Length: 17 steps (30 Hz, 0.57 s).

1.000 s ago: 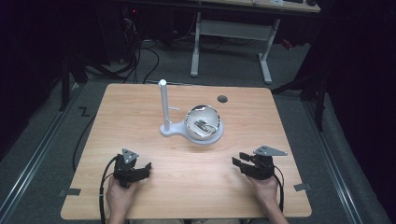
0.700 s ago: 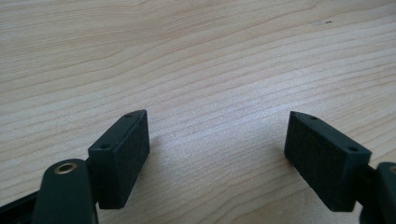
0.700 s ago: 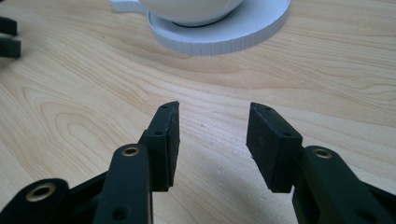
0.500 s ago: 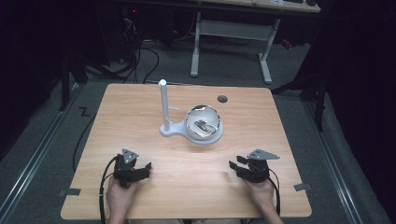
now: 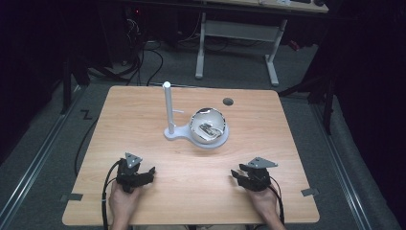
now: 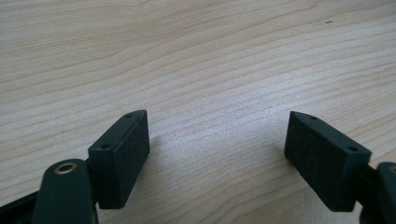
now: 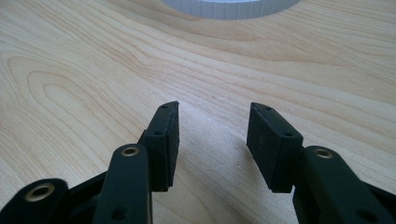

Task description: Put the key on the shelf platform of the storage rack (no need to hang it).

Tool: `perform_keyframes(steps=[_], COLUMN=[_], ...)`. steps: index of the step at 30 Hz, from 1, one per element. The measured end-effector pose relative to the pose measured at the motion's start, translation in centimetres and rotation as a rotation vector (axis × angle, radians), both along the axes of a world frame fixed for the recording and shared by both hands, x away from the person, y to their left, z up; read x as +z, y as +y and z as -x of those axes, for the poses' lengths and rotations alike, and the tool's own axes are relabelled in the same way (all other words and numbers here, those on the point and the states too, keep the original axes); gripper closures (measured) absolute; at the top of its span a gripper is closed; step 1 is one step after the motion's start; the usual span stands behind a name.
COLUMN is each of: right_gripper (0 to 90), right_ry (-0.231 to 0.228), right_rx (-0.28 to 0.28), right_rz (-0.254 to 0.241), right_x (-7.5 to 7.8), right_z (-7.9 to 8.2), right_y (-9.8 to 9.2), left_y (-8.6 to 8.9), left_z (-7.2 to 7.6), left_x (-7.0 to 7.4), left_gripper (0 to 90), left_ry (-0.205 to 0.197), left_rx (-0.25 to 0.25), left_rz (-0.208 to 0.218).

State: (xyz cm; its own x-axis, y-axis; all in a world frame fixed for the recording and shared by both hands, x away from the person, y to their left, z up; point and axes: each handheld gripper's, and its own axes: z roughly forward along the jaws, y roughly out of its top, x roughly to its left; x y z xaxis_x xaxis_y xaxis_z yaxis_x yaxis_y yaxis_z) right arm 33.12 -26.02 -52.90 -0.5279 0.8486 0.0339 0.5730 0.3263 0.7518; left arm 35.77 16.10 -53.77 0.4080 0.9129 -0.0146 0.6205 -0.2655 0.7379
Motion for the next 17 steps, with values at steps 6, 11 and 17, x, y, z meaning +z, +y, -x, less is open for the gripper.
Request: perform_keyframes(steps=[6, 11, 17], right_gripper=[53.8, 49.6, 46.5], right_ry=[0.005, -0.011, -0.007], right_rx=[0.005, 0.023, 0.021], right_rz=[0.032, 0.069, 0.068], right_x=[-0.24, -0.26, -0.28], right_z=[-0.10, -0.02, -0.07], right_y=[0.10, 0.45, 0.41], left_y=[0.00, 0.00, 0.00], left_z=[0.00, 0.01, 0.01], left_x=[0.00, 0.00, 0.00], left_gripper=[22.4, 22.4, 22.4], left_ry=[0.000, 0.000, 0.000], left_rx=[0.000, 0.000, 0.000], left_rz=[0.000, 0.000, -0.001])
